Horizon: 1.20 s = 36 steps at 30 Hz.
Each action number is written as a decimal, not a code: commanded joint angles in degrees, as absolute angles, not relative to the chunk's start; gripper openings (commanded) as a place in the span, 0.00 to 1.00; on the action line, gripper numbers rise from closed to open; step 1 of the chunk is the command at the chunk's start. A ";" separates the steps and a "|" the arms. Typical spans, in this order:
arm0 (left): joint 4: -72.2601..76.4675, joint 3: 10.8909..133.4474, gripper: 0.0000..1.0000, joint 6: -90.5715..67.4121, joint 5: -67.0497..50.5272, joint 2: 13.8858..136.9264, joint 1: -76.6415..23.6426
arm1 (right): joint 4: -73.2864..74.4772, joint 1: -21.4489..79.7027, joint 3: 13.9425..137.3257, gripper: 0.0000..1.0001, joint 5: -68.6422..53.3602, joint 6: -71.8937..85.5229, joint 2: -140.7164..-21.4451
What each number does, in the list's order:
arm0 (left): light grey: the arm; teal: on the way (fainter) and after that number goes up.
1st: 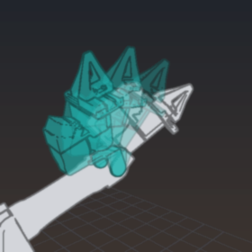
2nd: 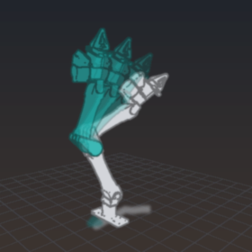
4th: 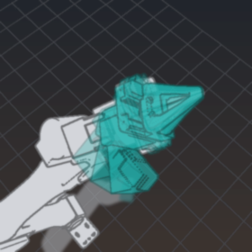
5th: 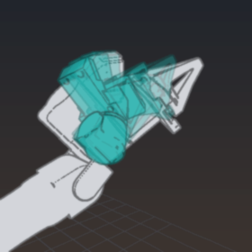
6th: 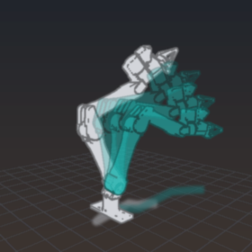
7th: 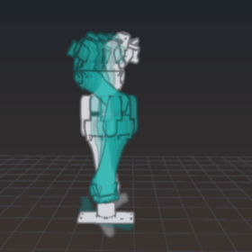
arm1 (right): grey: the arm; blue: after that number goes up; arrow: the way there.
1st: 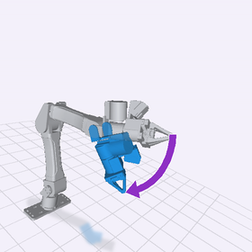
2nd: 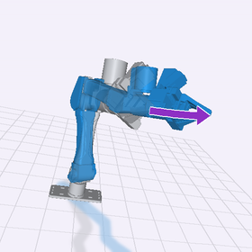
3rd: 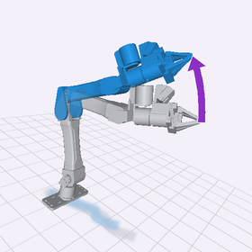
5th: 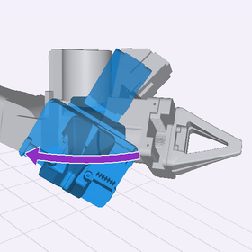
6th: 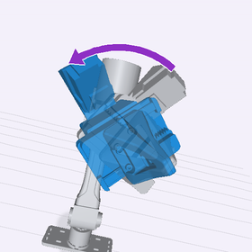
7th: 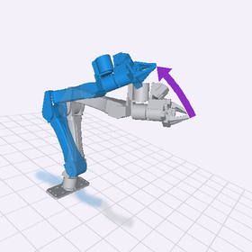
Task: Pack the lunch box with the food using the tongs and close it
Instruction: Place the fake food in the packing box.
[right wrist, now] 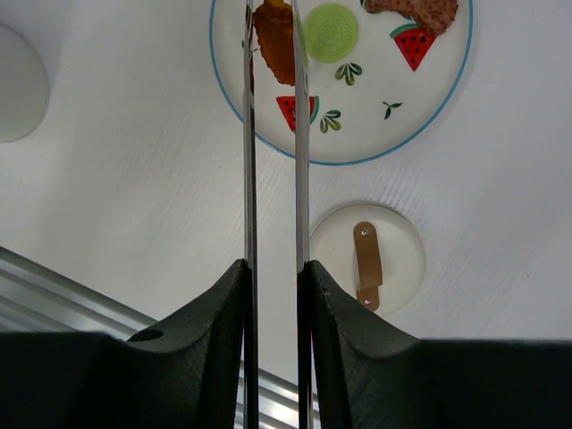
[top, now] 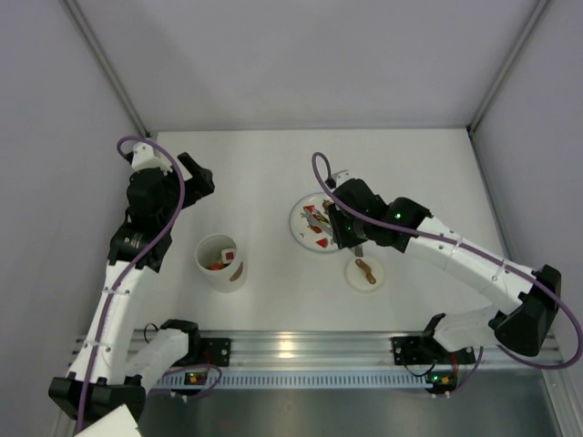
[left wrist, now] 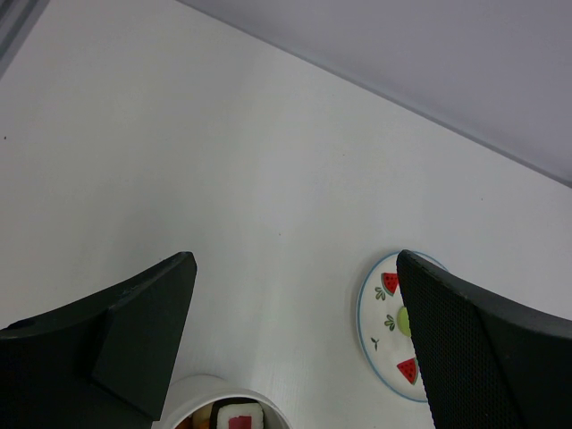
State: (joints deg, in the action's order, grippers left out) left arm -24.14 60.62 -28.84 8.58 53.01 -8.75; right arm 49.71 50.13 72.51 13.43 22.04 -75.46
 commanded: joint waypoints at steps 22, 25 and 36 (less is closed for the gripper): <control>-22.76 60.29 0.99 -28.74 8.44 53.17 -8.35 | 52.47 53.42 87.18 0.22 10.72 21.27 -75.85; -22.76 60.29 0.99 -28.83 8.35 53.26 -8.35 | 52.73 57.28 90.78 0.22 10.72 21.80 -77.08; -22.85 60.29 0.99 -28.83 8.35 53.17 -8.35 | 53.44 71.89 104.41 0.23 12.39 23.47 -86.03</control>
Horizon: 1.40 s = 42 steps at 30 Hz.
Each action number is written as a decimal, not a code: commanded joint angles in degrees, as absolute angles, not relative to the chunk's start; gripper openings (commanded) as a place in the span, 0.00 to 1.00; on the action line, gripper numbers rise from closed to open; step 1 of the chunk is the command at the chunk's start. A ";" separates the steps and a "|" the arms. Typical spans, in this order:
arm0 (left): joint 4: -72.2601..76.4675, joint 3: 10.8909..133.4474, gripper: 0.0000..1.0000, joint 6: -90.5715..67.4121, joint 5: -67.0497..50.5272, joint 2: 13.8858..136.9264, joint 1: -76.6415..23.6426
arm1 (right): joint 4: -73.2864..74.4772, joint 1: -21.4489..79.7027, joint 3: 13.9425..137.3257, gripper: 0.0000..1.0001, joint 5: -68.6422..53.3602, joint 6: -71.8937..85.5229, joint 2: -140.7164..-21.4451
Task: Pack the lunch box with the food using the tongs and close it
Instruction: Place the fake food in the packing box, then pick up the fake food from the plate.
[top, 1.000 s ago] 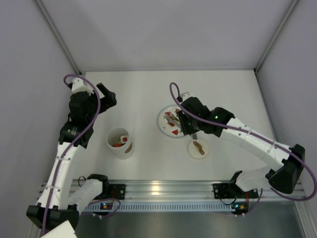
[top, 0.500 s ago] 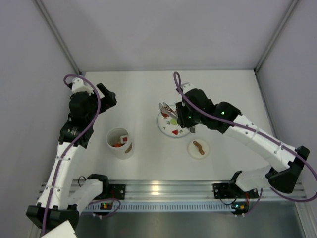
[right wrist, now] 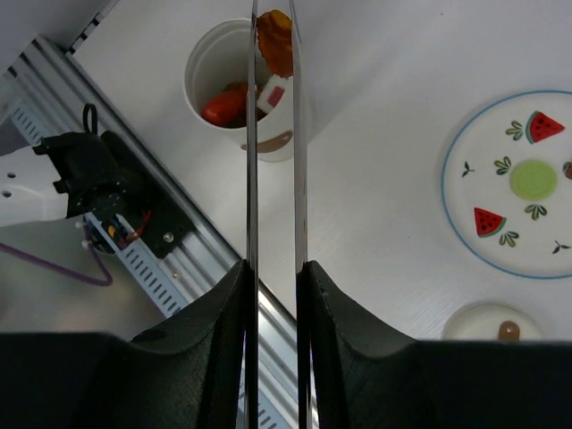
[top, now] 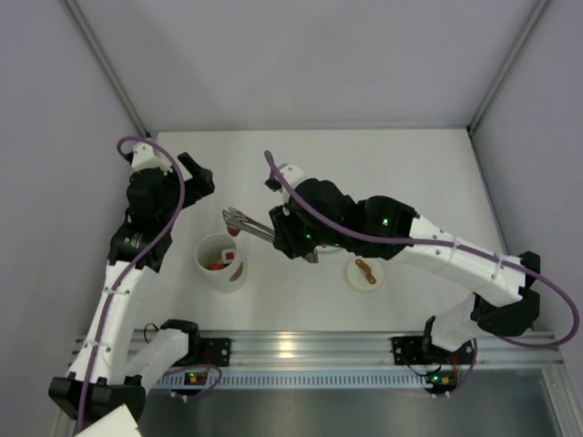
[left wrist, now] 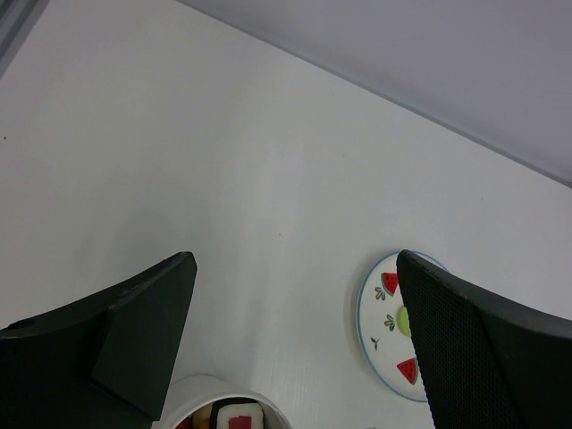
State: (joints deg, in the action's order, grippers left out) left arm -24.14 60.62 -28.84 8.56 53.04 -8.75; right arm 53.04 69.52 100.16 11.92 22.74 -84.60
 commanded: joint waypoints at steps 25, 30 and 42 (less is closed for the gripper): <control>-23.03 60.38 0.99 -28.65 8.53 52.91 -8.35 | 55.20 66.47 95.12 0.31 21.53 25.57 -79.73; -22.94 60.29 0.99 -28.92 8.17 53.00 -8.35 | 53.54 57.85 80.88 0.38 22.94 26.72 -73.14; -22.85 60.29 0.99 -28.83 8.17 53.17 -8.35 | 46.76 50.45 73.39 0.51 21.71 25.67 -80.59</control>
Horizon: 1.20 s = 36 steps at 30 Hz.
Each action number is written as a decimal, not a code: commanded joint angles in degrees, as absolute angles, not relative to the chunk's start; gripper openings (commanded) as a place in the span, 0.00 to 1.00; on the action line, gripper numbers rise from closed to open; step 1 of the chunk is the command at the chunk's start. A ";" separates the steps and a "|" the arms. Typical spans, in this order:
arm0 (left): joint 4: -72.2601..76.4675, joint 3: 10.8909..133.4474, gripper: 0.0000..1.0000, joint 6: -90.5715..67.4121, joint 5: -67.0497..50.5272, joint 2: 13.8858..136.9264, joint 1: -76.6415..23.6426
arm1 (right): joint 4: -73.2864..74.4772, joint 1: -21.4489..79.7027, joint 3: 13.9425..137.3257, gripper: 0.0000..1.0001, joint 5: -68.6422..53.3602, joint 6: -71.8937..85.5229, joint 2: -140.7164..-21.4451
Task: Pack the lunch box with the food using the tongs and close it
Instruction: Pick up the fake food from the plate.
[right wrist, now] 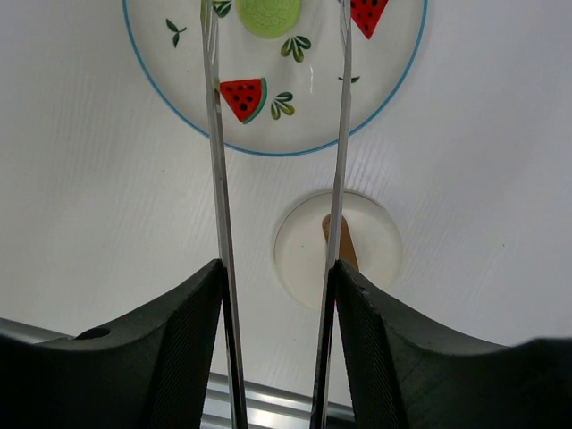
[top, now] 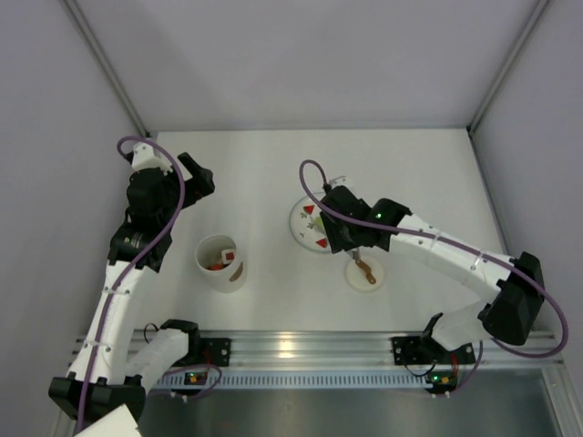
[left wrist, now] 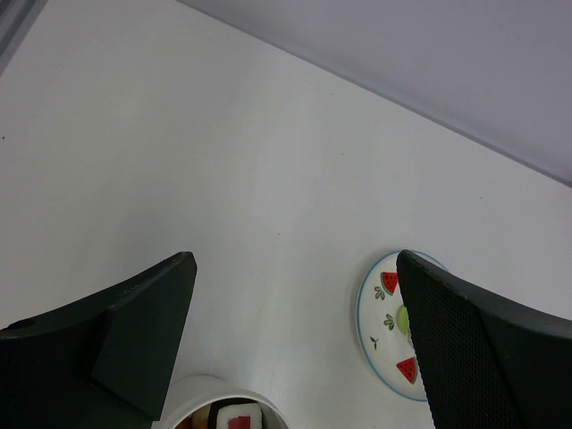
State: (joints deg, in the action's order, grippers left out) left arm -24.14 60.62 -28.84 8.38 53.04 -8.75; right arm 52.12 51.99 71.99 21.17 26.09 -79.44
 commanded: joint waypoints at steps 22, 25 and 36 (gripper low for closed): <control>-22.94 60.29 0.99 -28.65 8.26 53.17 -8.35 | 43.24 47.46 74.00 0.40 17.84 24.34 -85.96; -22.85 60.38 0.99 -28.65 8.35 53.17 -8.35 | 42.98 46.94 73.21 0.40 16.88 24.43 -85.08; -22.94 60.21 0.99 -28.74 8.26 53.17 -8.35 | 45.00 46.32 75.49 0.33 17.31 23.64 -82.71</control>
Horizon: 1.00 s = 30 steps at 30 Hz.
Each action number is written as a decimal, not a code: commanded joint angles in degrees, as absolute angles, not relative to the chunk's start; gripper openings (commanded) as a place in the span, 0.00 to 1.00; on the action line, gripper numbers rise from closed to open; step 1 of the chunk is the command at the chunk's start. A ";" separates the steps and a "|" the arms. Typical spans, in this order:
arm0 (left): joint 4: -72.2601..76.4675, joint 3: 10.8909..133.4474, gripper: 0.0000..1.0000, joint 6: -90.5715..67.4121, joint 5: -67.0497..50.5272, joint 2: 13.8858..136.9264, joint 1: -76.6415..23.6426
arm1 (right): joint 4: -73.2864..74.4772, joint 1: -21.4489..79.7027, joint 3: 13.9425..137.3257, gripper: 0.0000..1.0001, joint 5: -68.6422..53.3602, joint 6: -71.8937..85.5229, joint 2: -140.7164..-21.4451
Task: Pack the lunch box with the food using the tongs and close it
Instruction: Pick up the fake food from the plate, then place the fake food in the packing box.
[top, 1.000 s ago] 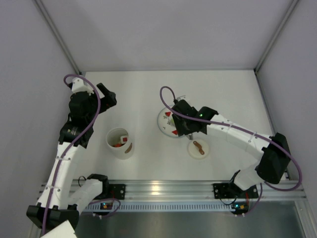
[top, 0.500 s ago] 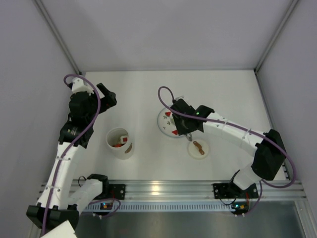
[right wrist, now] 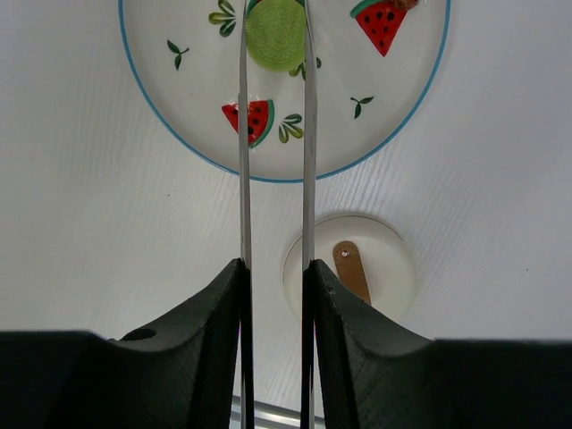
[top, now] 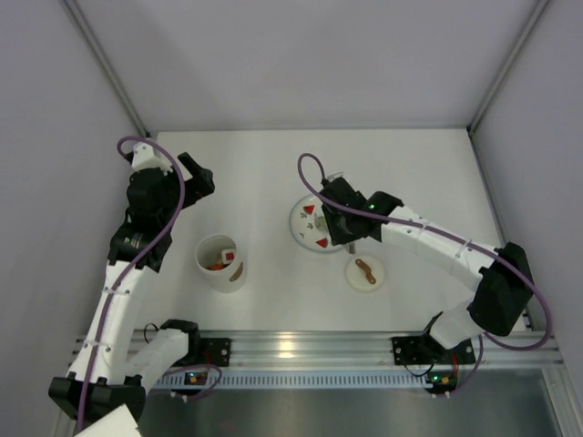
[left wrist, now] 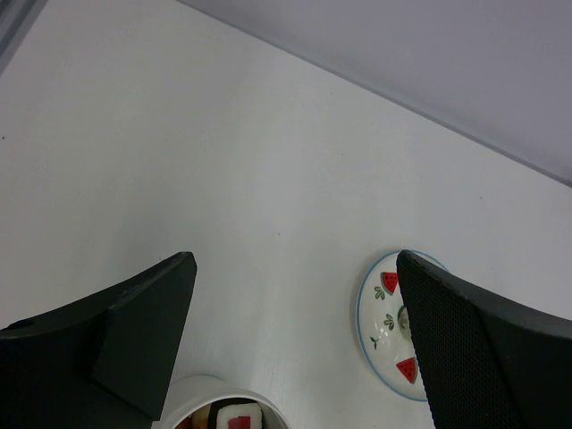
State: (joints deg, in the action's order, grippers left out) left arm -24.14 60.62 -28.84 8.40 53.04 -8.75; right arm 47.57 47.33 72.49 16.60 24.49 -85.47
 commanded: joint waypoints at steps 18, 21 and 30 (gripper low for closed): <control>-22.85 60.21 0.99 -28.74 8.26 53.26 -8.35 | 47.55 49.74 83.75 0.32 9.23 23.38 -76.91; -22.85 60.29 0.99 -28.83 8.26 53.26 -8.35 | 47.72 52.46 86.21 0.32 8.17 23.73 -76.73; -22.85 60.21 0.99 -28.74 8.17 53.35 -8.35 | 48.78 65.56 96.06 0.32 9.76 24.96 -81.38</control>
